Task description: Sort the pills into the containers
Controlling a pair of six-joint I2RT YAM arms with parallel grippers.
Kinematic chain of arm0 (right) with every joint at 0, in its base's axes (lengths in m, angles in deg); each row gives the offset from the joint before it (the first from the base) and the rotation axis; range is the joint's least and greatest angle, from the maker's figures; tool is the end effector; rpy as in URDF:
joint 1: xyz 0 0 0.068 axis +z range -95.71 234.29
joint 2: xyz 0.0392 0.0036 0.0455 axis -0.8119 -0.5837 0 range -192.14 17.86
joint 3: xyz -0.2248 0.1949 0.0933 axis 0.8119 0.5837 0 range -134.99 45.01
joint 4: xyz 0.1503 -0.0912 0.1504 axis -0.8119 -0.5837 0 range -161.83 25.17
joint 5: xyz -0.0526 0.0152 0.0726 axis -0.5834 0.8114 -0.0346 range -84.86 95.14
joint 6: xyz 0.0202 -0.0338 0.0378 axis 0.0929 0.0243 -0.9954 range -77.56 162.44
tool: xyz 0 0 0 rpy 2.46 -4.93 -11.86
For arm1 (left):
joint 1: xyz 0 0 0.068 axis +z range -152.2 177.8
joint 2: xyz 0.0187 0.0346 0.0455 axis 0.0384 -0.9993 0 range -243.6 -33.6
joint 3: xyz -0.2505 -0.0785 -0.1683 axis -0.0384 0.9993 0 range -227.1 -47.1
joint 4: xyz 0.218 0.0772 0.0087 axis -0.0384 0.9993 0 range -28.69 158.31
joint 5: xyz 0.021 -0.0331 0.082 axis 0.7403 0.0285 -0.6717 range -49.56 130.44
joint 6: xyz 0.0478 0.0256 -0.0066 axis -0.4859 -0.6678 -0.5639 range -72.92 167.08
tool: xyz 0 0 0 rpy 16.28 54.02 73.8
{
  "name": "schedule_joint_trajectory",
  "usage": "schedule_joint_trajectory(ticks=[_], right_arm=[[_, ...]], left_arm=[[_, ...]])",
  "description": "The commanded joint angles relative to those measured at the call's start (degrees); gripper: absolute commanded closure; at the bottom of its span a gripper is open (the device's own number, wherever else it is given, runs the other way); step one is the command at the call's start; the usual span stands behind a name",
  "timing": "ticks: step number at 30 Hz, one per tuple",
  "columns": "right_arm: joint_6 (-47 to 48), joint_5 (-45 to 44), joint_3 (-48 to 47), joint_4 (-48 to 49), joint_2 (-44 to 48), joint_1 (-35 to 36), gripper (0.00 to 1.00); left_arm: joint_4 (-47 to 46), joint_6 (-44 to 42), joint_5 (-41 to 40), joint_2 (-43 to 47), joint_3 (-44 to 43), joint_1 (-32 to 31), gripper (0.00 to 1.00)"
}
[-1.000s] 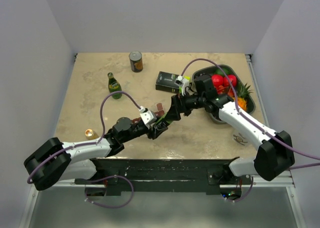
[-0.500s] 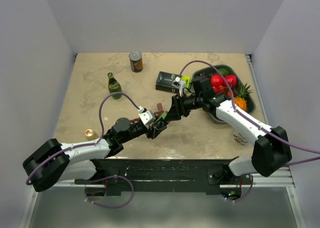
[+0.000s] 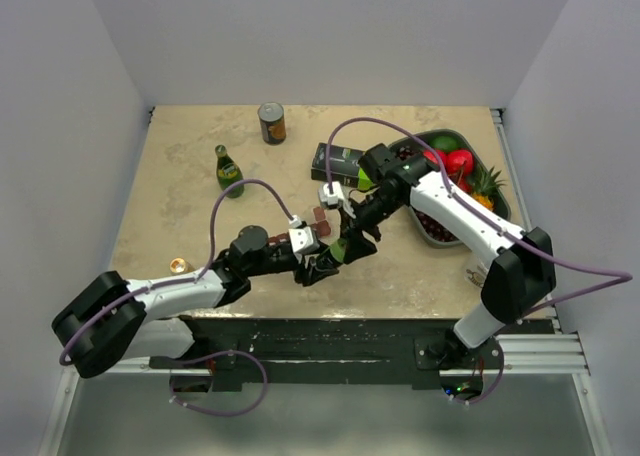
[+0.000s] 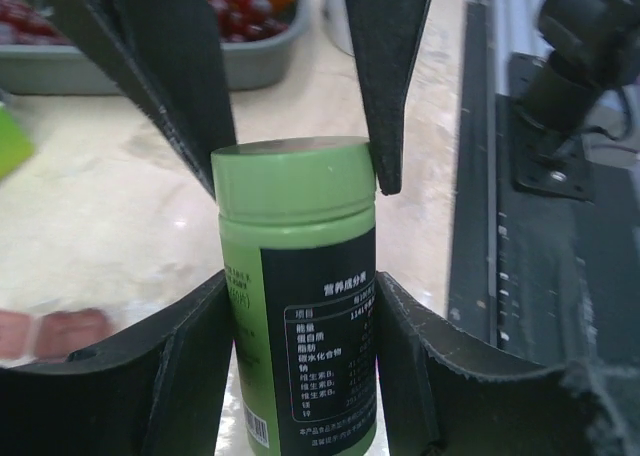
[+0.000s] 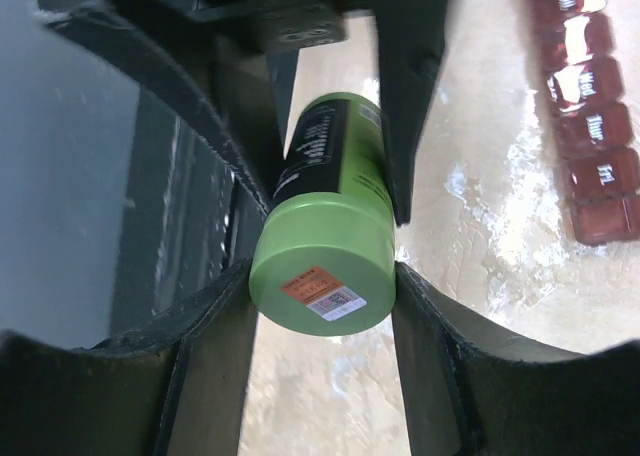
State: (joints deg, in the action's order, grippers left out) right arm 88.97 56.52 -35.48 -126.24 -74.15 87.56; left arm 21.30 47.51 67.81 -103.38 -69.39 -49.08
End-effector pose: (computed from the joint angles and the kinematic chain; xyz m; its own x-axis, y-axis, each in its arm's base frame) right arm 0.2178 0.1773 0.3411 -0.1622 -0.6482 -0.7440 -0.9476 -0.1081 0.3007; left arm 0.1301 -0.1637 0.2687 -0.0962 0.0930 -0.9910 0.9591 0.2750 -0.0673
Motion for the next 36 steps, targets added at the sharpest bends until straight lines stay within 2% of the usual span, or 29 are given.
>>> schedule_joint_trajectory(ticks=[1, 2, 6, 8, 9, 11, 12, 14, 17, 22, 24, 27, 30, 36], right_arm=[[15.2, 6.2, -3.1, -5.6, 4.3, 7.8, 0.96], [14.4, 2.1, -1.8, -1.7, 5.5, 8.8, 0.96], [11.4, -4.8, 0.4, 4.5, 10.4, 10.5, 0.99], [10.3, -5.2, 0.5, 5.4, 10.6, 10.4, 0.91], [8.3, -5.3, 0.9, 6.1, 10.7, 10.5, 0.68], [6.3, -5.1, 2.0, 8.1, 11.1, 10.5, 0.35], [3.7, -5.1, 2.2, 8.8, 11.1, 10.5, 0.12], [1.7, -4.9, 1.8, 9.4, 11.9, 10.2, 0.02], [-2.5, -2.2, 0.1, 10.1, 12.8, 8.2, 0.01], [-18.2, 2.4, 0.9, 16.0, 13.5, 3.4, 0.01], [-26.7, 0.3, 4.0, 21.6, 14.7, 2.9, 0.01], [-33.1, -4.4, 8.5, 27.5, 16.2, 2.8, 0.01], [-34.3, -9.2, 10.0, 29.1, 16.8, 2.9, 0.02], [-35.8, -12.5, 10.2, 31.1, 16.3, 3.4, 0.04]], left_arm=[[-2.4, -1.9, 13.6, -2.7, -4.7, -0.9, 1.0], [-2.4, -1.9, 13.9, -3.3, -4.8, -0.9, 1.0], [-3.9, -1.8, 13.0, -3.8, -4.3, -0.8, 1.0], [-4.8, -1.7, 11.7, -3.6, -4.1, -0.6, 1.0], [-5.0, -1.8, 11.4, -3.4, -3.9, -0.5, 1.0], [-5.1, -2.2, 10.3, -2.9, -3.8, -0.5, 1.0], [-5.1, -2.3, 10.1, -2.6, -3.6, -0.5, 1.0], [-4.7, -2.9, 8.9, -1.6, -3.3, -0.5, 1.0], [-3.9, -3.4, 7.6, -0.5, -2.6, -0.5, 1.0], [-4.0, -2.5, 3.7, 0.5, -2.2, -0.5, 1.0], [-5.3, -1.0, 0.8, 1.4, -1.7, -0.5, 1.0], [-9.8, 2.9, -1.6, 1.8, -0.1, -0.5, 1.0], [-13.1, 5.5, -4.0, 1.6, 1.0, -0.5, 1.0], [-14.4, 7.0, -5.1, 0.7, 0.8, -0.5, 1.0]])
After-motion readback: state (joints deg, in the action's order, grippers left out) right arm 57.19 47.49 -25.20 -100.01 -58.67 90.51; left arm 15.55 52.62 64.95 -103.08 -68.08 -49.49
